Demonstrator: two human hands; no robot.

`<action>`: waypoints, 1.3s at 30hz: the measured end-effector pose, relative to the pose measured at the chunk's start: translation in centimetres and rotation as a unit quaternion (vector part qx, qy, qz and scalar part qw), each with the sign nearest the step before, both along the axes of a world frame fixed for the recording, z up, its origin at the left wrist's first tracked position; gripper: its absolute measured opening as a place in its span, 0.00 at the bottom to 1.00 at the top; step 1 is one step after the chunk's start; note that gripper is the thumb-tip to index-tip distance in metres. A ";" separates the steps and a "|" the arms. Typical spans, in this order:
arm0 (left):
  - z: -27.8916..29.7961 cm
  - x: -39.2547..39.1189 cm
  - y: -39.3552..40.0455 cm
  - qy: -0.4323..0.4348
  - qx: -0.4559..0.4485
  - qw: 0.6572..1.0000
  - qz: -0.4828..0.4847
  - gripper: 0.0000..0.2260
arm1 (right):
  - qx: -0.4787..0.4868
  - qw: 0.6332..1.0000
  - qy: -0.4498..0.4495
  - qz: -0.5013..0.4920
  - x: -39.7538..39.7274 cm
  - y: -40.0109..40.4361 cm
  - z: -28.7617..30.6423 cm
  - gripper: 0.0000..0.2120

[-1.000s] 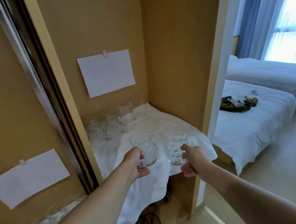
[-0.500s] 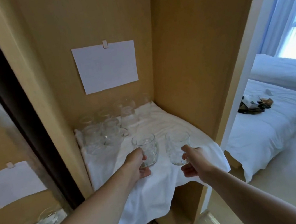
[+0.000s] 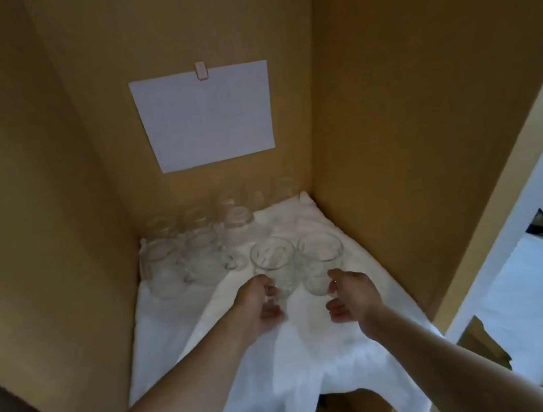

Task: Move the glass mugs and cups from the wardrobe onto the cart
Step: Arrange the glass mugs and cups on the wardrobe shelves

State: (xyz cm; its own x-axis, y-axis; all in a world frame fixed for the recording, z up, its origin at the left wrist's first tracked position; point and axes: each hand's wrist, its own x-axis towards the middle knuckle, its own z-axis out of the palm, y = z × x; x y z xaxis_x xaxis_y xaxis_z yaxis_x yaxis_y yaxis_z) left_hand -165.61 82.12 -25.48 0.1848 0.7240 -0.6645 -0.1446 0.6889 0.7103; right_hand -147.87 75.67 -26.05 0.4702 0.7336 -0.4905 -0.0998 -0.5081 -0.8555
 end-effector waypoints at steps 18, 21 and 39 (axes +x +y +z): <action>-1.8 1.3 4.5 0.236 0.140 0.960 0.043 0.17 | 0.136 0.982 -0.006 0.134 6.8 5.2 -3.6 0.27; -2.0 1.2 4.9 0.195 0.197 0.961 -0.003 0.33 | 0.149 0.963 -0.039 0.223 6.1 6.5 -3.2 0.42; -1.4 -2.1 9.1 0.308 0.335 0.871 -0.184 0.42 | 0.164 0.977 -0.073 0.111 5.0 12.6 -1.1 0.40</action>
State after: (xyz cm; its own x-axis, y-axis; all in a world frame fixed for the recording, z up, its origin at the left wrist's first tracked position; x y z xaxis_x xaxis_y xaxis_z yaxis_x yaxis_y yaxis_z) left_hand -167.72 91.27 -26.85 0.2432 0.9549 -0.1702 0.5492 0.0090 0.8356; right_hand -142.83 88.26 -27.19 0.3291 0.9321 -0.1511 0.1161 -0.1987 -0.9732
